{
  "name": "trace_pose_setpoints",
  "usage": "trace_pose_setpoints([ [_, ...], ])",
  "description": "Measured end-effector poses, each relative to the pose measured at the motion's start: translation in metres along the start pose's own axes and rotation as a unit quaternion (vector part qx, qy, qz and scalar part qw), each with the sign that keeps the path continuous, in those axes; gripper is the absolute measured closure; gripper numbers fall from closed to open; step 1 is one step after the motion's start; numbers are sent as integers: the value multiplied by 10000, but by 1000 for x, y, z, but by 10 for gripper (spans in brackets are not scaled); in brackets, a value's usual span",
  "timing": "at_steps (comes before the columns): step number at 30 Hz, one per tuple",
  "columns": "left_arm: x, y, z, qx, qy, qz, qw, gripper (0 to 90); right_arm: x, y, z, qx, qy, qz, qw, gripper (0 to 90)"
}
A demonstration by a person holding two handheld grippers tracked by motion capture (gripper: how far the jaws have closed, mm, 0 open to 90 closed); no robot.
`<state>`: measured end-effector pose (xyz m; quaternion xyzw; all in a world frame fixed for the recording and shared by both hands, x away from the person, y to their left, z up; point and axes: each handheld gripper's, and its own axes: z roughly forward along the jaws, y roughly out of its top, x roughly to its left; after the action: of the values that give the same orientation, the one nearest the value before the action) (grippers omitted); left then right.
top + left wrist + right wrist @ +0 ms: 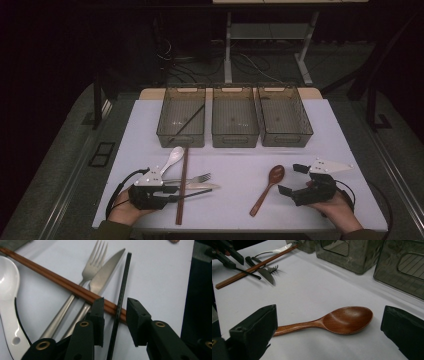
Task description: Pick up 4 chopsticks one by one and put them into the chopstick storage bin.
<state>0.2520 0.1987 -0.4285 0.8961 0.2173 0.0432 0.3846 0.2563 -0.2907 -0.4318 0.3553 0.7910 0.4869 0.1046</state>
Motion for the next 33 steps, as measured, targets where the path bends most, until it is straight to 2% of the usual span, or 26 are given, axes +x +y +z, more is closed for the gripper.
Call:
trace_pose_setpoints([
  [8,1,-6,1,198,-28,9,9998,741,0,0,0,-3,2,4,10000,10],
  [17,1,-8,5,424,-79,114,9990,767,0,0,0,-15,7,-2,10000,10],
  [33,1,-8,6,479,-30,183,9987,842,0,0,0,-15,7,0,10000,10],
])
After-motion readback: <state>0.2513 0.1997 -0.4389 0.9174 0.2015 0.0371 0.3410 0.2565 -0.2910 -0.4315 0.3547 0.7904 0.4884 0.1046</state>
